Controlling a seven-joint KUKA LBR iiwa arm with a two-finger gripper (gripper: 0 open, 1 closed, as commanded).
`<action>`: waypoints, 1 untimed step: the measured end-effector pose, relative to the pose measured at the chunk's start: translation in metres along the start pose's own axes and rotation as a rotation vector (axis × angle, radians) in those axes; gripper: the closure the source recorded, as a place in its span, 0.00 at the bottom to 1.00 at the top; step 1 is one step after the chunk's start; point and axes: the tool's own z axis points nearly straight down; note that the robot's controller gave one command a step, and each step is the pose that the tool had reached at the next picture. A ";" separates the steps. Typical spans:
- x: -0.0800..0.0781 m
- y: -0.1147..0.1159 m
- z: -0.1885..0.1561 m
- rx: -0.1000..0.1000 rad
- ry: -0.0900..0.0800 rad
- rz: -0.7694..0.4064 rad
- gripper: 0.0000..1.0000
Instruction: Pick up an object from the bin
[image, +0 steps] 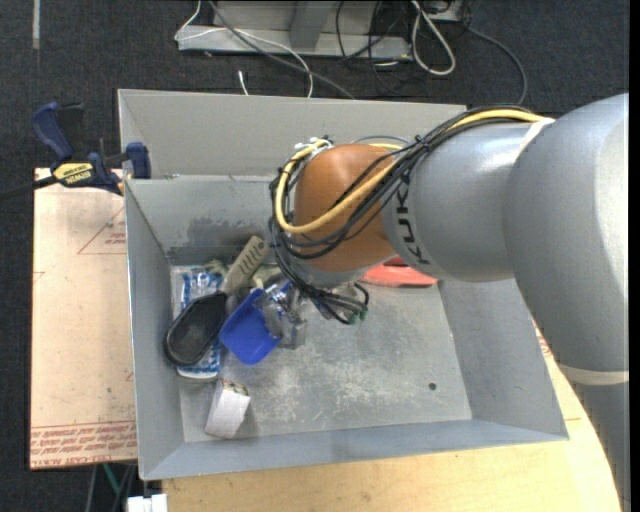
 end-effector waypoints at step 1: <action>-0.046 0.044 -0.051 -0.003 0.000 0.113 1.00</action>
Offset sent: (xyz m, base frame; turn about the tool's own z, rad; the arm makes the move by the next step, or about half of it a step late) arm 0.0306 0.0027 -0.0040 -0.3004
